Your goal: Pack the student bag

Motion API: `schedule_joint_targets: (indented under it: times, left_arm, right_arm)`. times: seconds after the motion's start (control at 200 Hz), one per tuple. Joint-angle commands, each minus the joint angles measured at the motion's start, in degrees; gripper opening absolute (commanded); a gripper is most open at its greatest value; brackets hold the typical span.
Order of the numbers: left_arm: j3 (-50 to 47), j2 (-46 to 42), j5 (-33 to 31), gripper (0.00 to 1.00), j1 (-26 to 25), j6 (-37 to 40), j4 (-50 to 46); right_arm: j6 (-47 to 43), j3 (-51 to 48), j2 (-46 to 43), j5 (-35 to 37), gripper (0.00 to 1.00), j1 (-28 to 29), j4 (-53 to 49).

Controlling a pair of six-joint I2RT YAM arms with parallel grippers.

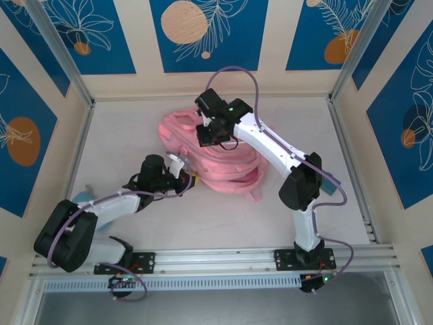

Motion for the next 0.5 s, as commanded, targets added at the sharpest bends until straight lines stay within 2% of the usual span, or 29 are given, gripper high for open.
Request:
schedule_joint_targets:
  times: [0.0,0.295,0.495]
  left_arm:
    - [0.3,-1.5,3.1,0.00,-3.5,-2.0,3.0]
    - [1.8,-0.6,-0.9,0.00,-10.4,-5.5,7.1]
    - [1.5,0.0,-3.8,0.00,-12.3,-7.0,8.3]
  right_arm:
    - [3.3,2.9,0.6,-1.0,0.00,-0.1,8.5]
    - [5.5,0.6,1.7,-2.4,0.00,-0.1,11.6]
    - [6.3,-2.1,0.7,-4.3,0.00,-1.2,13.3]
